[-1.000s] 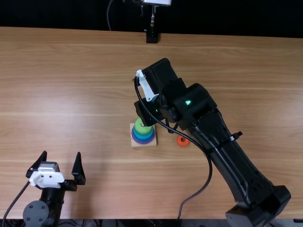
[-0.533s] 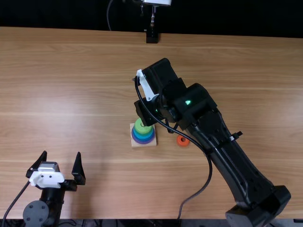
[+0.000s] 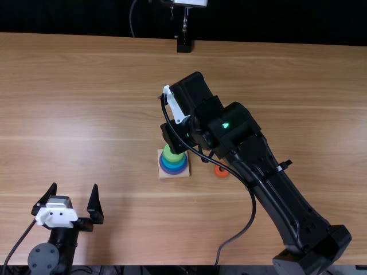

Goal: Build the Hanoi tower: stack the rings onto the peg from bottom to top in this color order: purple, dark blue, light blue, dark green, light green, yellow, orange.

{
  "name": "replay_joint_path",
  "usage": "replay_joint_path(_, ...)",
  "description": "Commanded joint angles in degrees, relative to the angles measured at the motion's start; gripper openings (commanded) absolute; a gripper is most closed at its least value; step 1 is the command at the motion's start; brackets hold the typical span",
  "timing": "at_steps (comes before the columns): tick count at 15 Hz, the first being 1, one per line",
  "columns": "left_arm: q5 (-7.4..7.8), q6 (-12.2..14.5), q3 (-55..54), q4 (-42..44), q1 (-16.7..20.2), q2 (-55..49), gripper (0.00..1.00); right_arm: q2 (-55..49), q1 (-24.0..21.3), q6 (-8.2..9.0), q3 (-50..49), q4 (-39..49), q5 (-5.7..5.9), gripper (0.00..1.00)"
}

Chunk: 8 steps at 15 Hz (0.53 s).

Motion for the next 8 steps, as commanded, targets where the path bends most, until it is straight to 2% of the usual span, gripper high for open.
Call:
replay_joint_path(1, -0.6, 0.22, -2.24, -0.21, -0.05, -0.67, 1.0, -1.13, 0.59, 0.33, 0.94, 0.03, -0.44, 0.0)
replay_joint_path(8, -0.6, 0.22, -2.24, -0.21, -0.05, -0.67, 1.0, 1.33, 1.3, 0.55, 0.59, 0.45, -0.44, 0.0)
